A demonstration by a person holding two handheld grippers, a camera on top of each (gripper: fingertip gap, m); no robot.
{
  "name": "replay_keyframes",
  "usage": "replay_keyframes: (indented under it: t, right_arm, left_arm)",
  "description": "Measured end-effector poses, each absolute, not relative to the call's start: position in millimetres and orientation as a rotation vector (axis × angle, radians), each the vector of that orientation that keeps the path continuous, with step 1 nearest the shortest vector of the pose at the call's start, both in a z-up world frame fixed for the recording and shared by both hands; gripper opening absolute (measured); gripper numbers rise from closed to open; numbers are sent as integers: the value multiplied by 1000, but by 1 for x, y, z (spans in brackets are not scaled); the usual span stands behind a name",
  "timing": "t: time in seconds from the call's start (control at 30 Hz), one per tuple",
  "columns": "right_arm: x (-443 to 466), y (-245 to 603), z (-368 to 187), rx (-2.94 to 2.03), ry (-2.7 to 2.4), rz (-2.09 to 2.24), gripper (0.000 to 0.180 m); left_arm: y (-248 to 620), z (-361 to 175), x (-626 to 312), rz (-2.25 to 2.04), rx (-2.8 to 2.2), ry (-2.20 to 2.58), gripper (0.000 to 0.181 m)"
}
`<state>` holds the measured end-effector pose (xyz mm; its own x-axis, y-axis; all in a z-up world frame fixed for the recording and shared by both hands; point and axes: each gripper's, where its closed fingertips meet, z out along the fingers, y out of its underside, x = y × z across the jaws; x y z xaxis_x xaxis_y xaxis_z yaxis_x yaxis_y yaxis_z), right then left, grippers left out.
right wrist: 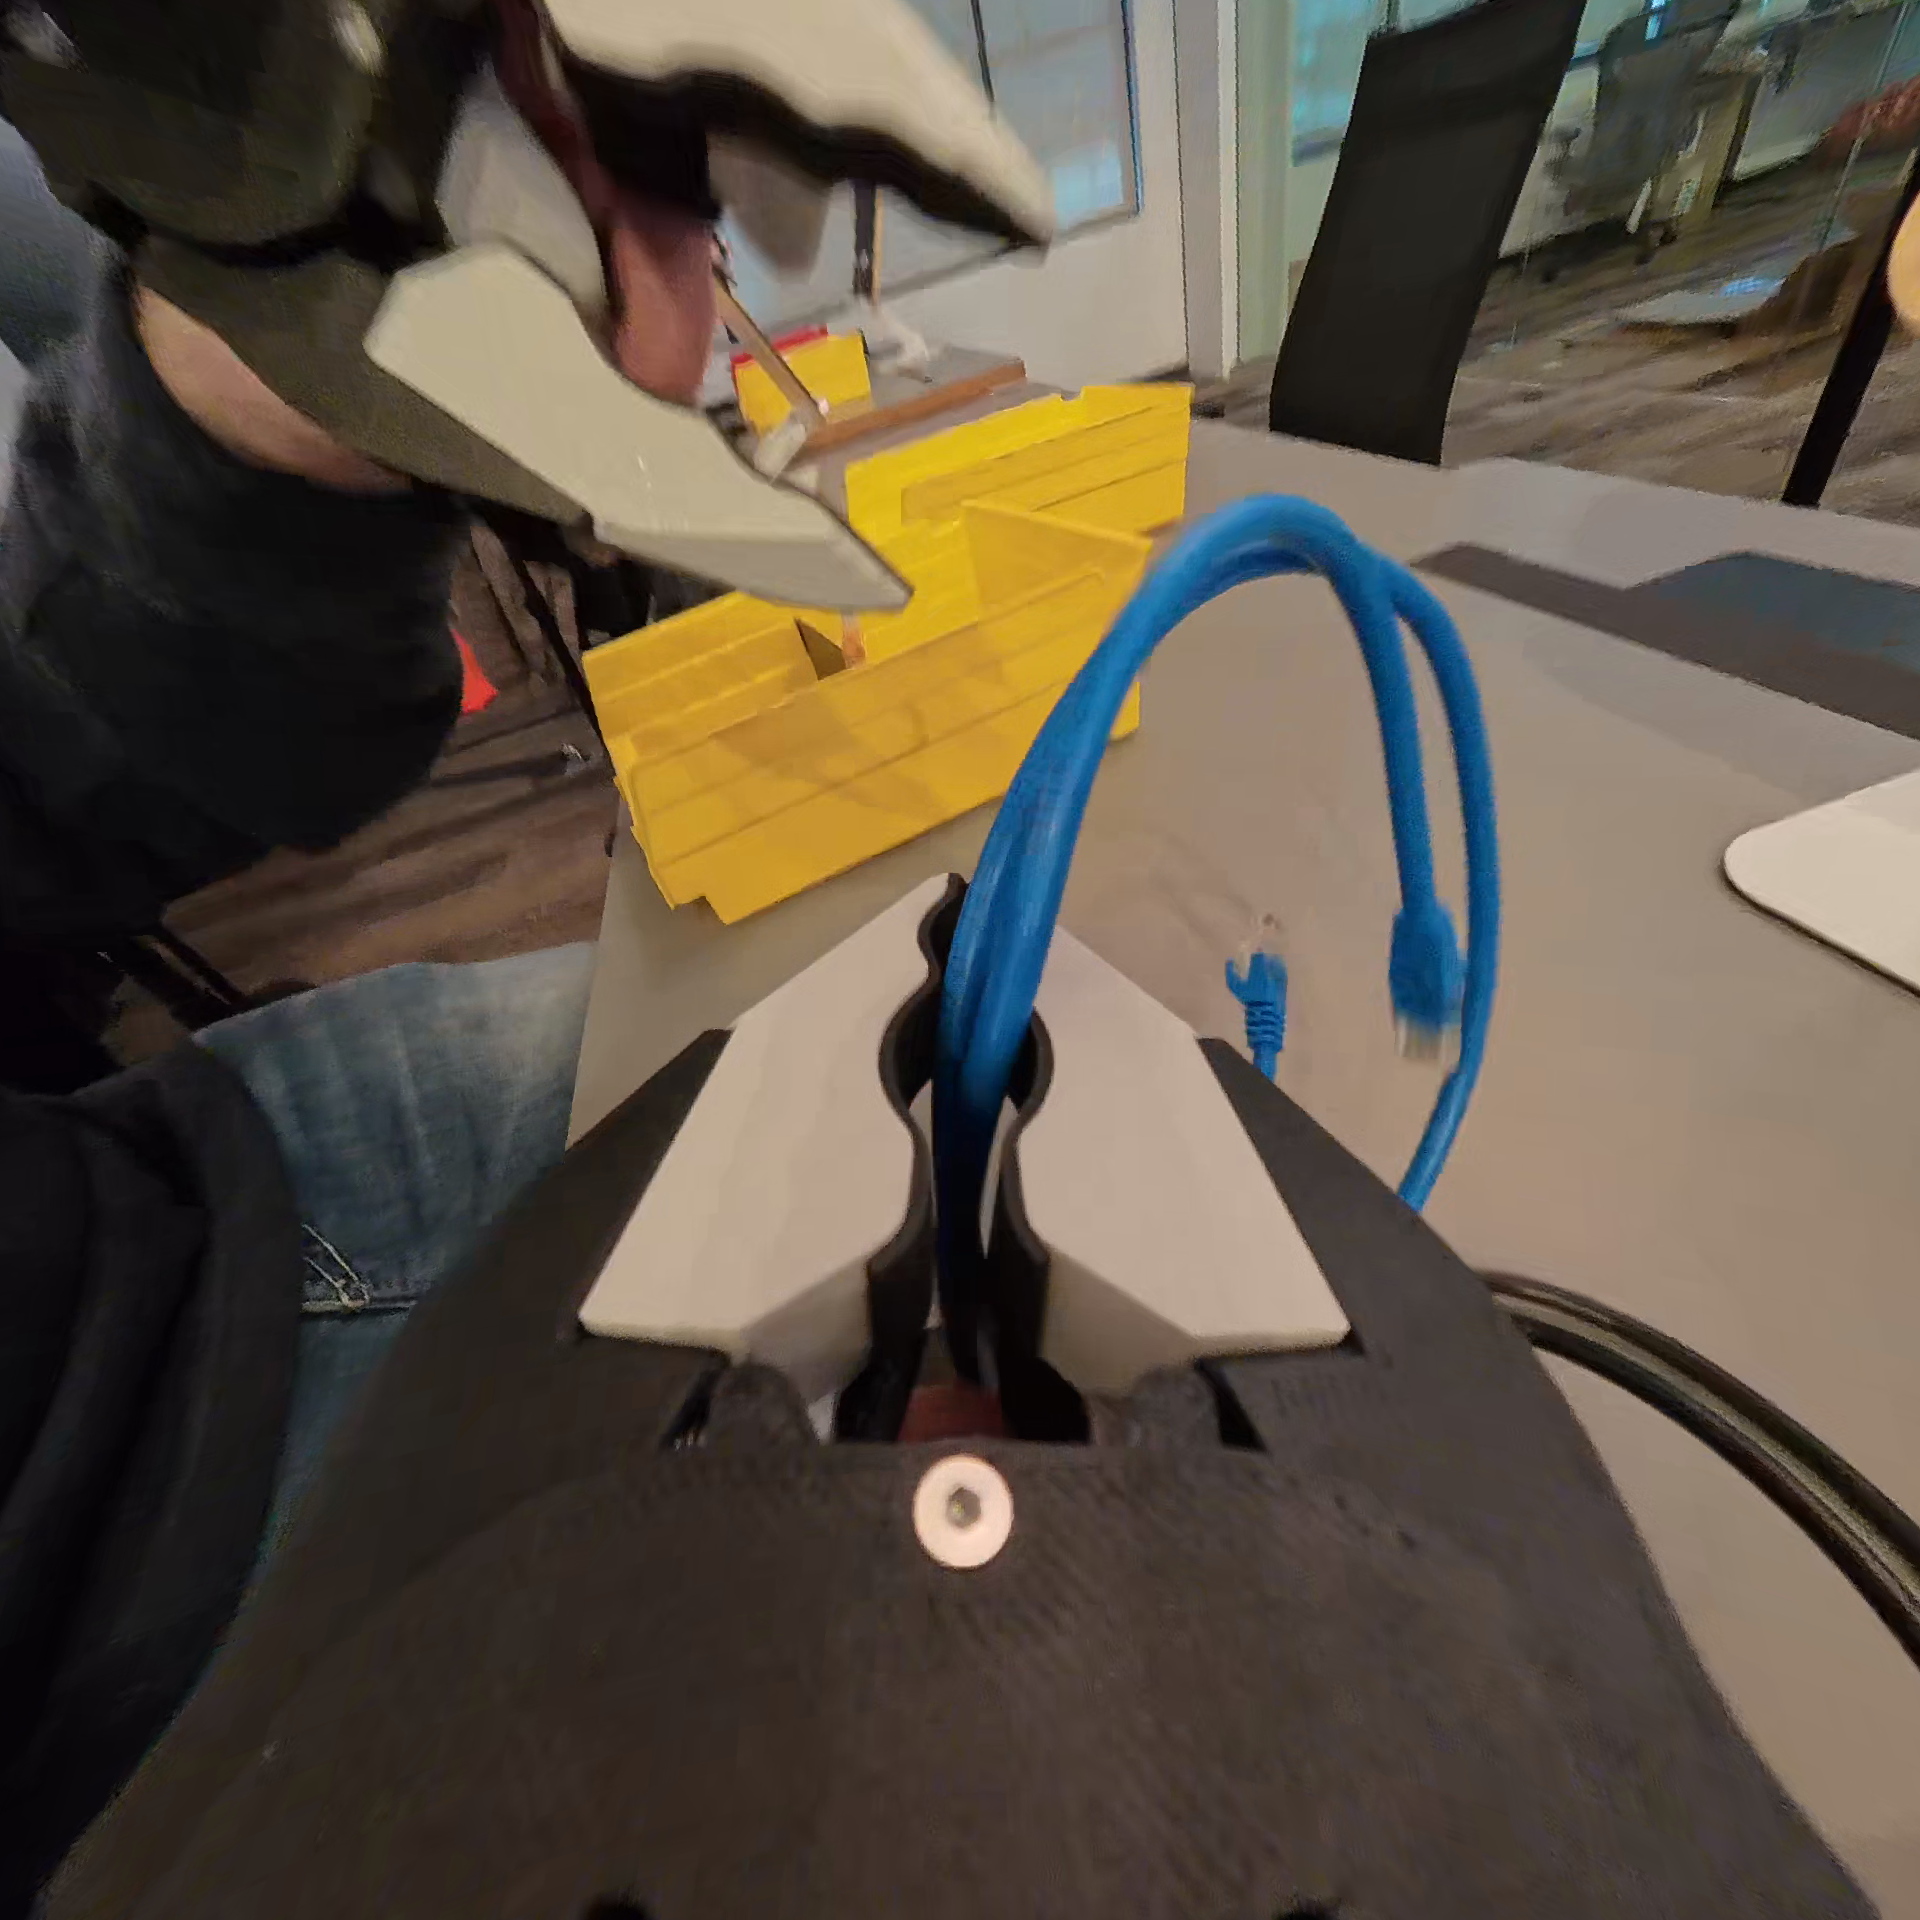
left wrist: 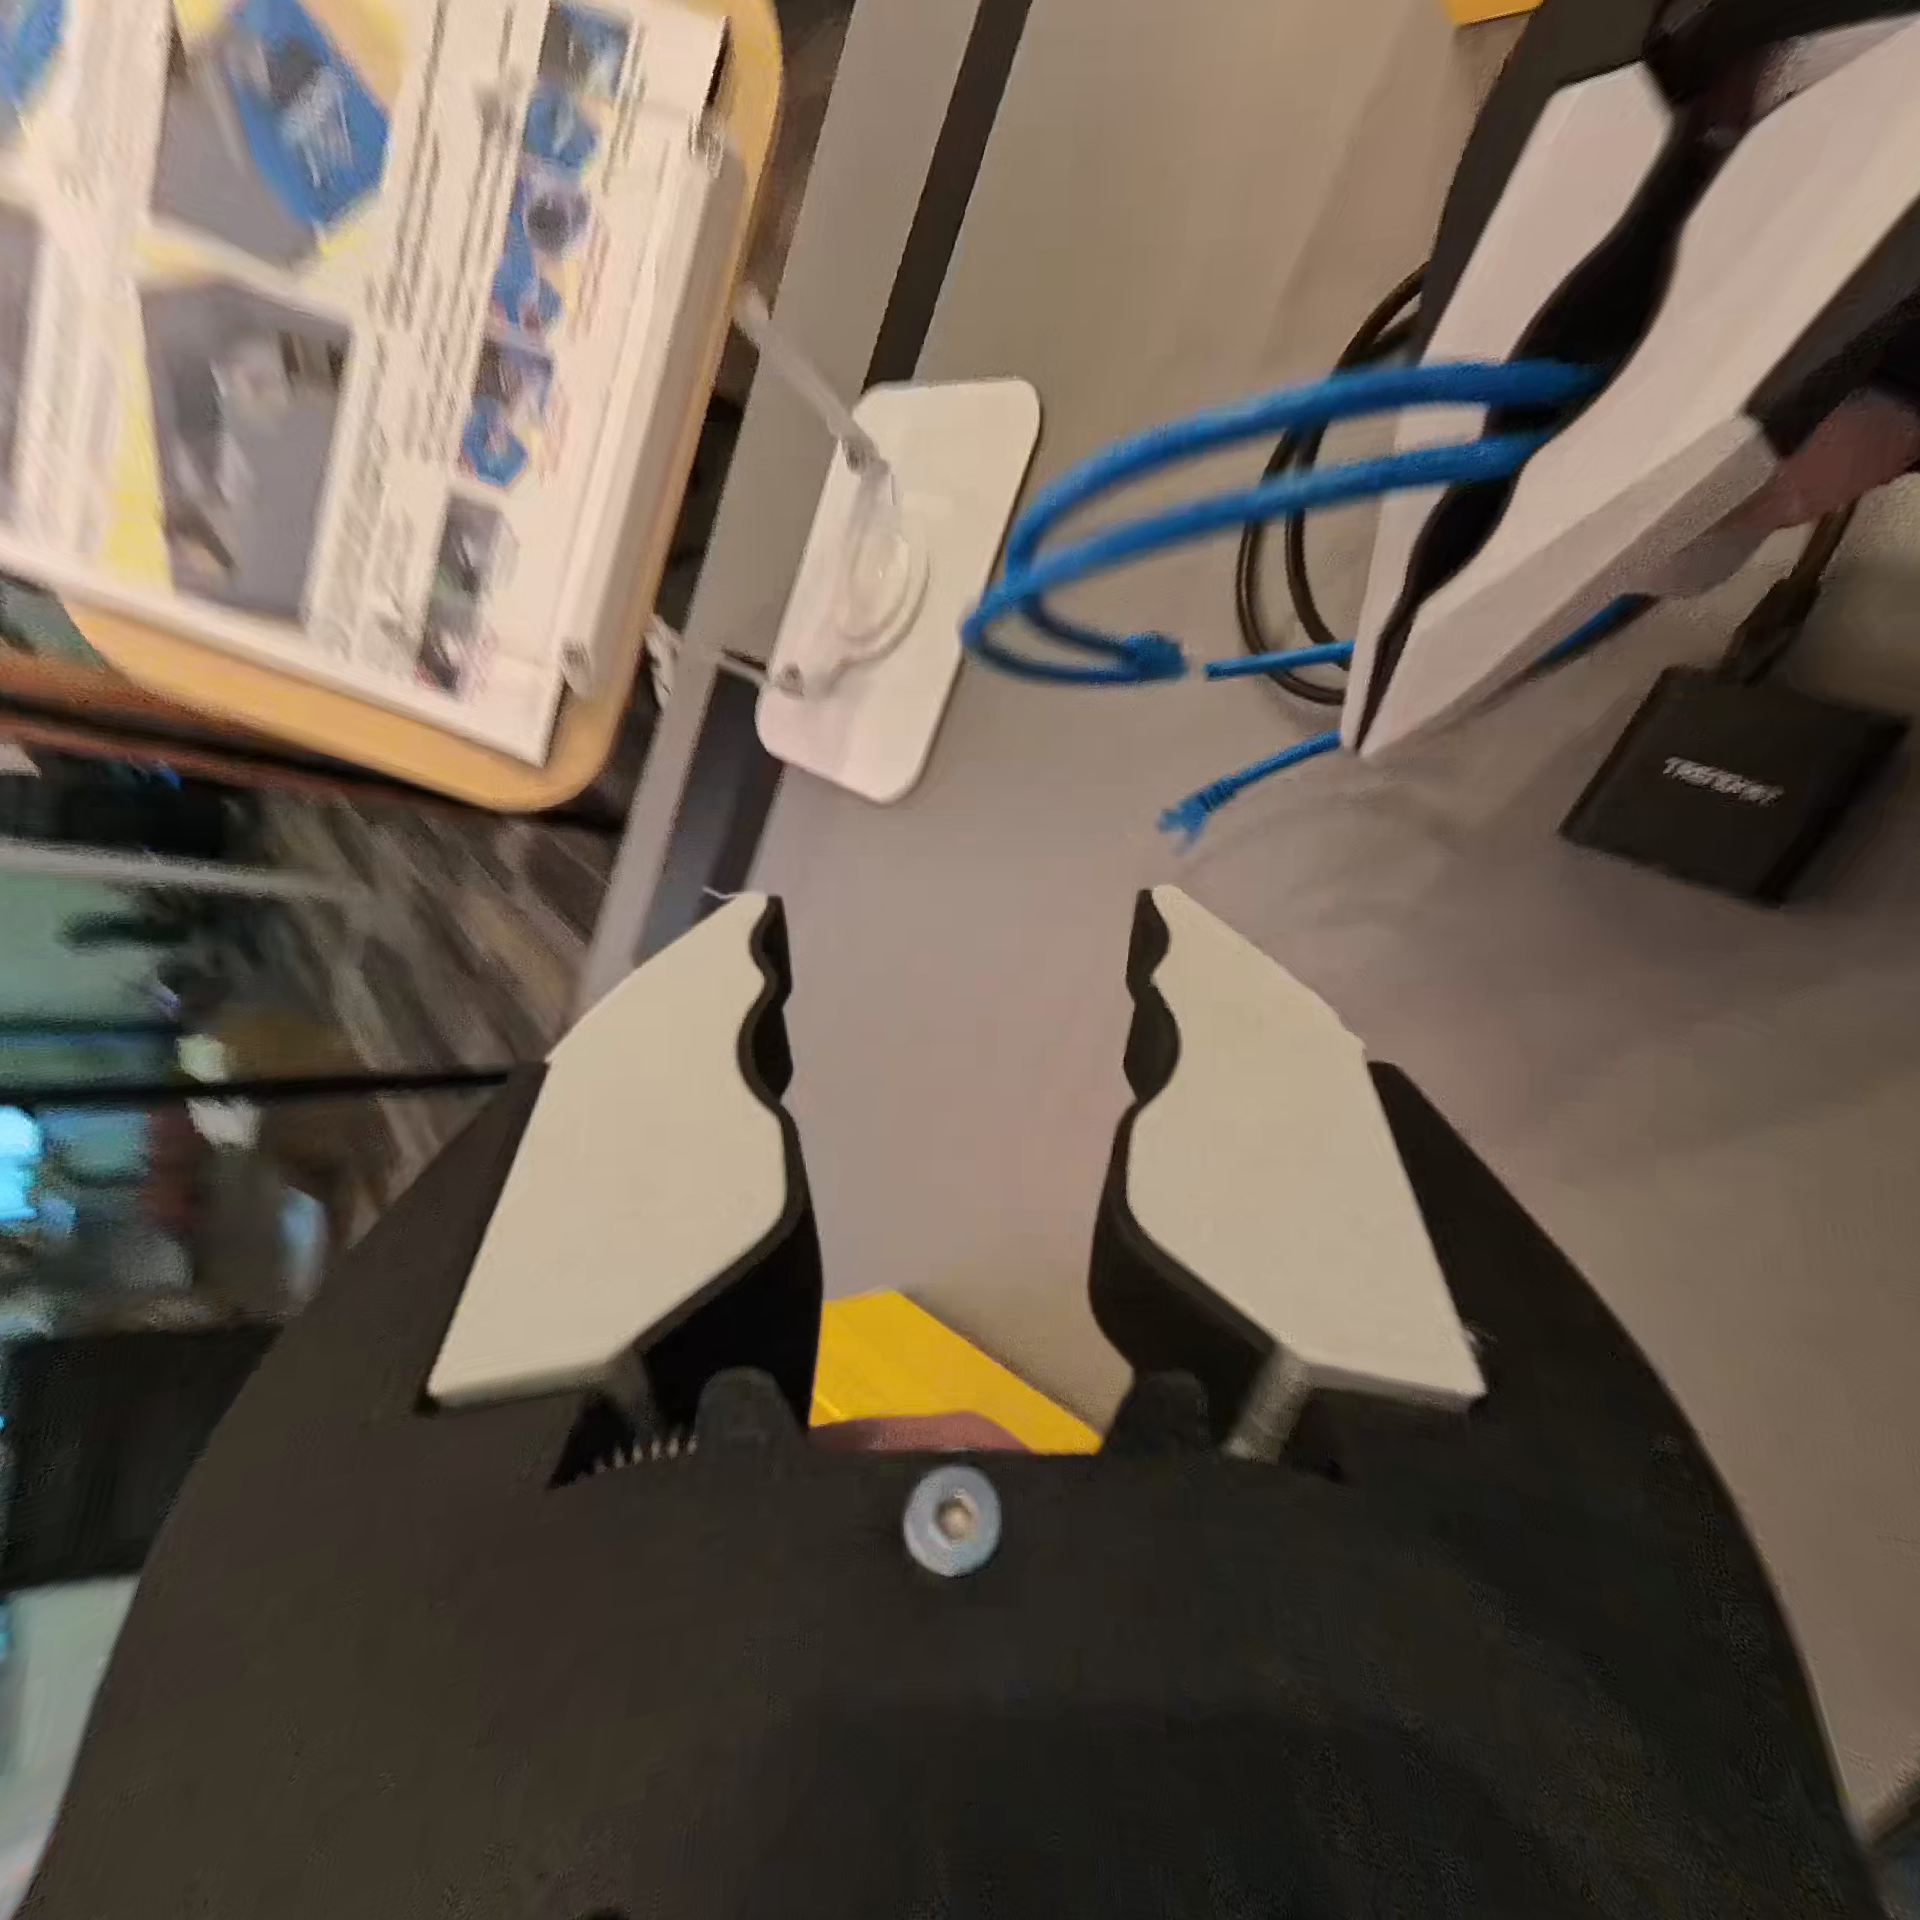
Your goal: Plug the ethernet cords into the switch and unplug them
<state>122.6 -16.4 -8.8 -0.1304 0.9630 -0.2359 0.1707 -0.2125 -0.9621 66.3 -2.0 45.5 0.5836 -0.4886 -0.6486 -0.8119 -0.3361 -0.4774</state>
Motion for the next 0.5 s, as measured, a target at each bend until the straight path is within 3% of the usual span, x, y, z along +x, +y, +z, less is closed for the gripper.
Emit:
replay_keyframes:
  t: [0.13, 0.27, 0.43, 0.5]
  right_arm:
    - [126, -23, 8, -1299, -1267, 1564, 0]
    - [126, -40, 19, -1192, -1283, 1610, 0]
    - [134, -58, 37, -1071, -1259, 1685, 0]
    - [135, -64, 41, -1047, -1248, 1707, 0]
  left_arm:
    - [-19, -2, 70, 166, -2175, 694, 53]
    - [-20, -60, 95, -444, -2256, 272, 60]
    - [4, -63, 110, -1101, -1939, -136, 65]
    - [7, -56, 117, -1280, -1811, -184, 52]
